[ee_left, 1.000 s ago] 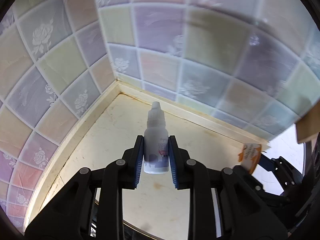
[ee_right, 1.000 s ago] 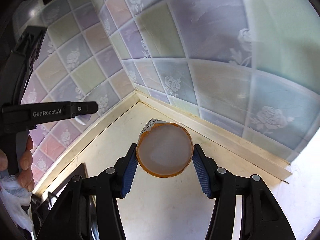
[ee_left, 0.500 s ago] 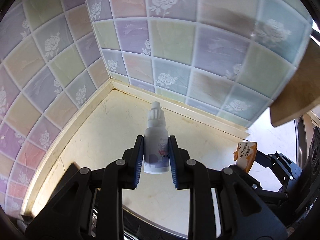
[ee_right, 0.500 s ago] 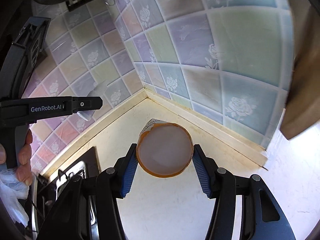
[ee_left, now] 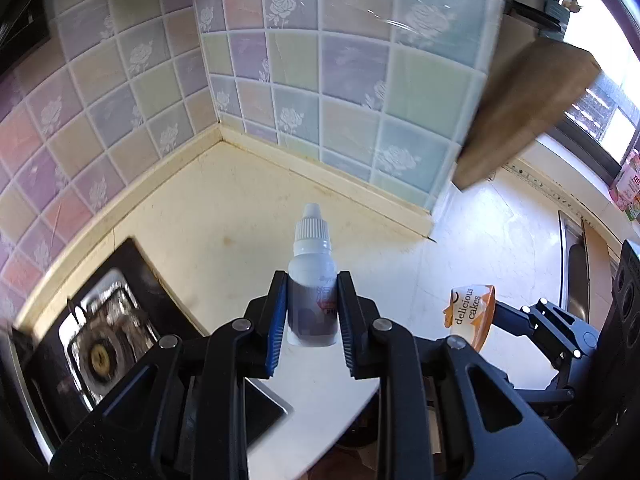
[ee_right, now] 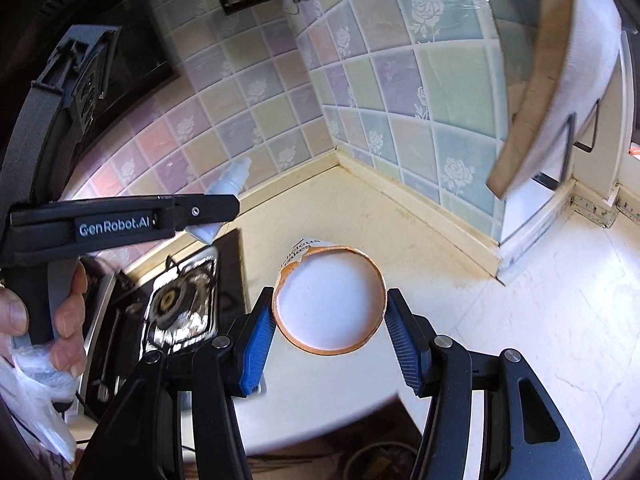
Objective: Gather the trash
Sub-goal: 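Carry the white bottle and orange-rimmed cup down to the bin and release them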
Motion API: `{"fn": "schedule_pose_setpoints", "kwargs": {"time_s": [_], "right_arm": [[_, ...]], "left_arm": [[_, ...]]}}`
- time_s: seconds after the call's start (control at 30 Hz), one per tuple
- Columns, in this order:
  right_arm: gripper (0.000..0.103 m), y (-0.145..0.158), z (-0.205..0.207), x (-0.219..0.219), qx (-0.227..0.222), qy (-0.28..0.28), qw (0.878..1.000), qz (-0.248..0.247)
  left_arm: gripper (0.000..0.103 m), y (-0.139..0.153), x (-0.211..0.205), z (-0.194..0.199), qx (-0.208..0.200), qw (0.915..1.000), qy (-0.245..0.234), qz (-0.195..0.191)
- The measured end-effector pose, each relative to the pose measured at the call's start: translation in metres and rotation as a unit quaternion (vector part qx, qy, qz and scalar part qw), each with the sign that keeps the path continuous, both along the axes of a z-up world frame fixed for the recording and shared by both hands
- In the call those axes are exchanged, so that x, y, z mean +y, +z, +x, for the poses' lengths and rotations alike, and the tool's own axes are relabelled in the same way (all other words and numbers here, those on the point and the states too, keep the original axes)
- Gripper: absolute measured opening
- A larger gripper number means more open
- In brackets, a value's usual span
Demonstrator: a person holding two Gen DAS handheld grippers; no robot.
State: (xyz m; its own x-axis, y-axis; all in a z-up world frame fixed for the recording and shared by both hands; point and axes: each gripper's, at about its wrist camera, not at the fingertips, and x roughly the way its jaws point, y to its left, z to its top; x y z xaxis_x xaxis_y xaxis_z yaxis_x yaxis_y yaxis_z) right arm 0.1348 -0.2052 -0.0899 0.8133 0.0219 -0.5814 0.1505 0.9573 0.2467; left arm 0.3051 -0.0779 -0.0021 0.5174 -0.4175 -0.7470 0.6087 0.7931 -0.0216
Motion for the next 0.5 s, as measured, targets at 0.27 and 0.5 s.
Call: {"fn": "schedule_pose_setpoints", "kwargs": {"time_s": [0.27, 0.5], "right_arm": [[0.054, -0.026, -0.099, 0.007, 0.026, 0.036, 0.999, -0.009], [0.054, -0.09, -0.161, 0.021, 0.085, 0.062, 0.994, -0.015]], "left_arm": [[0.021, -0.041, 0.017, -0.114, 0.018, 0.9991, 0.03, -0.022], [0.021, -0.113, 0.03, -0.194, 0.055, 0.9973, 0.037, -0.03]]}}
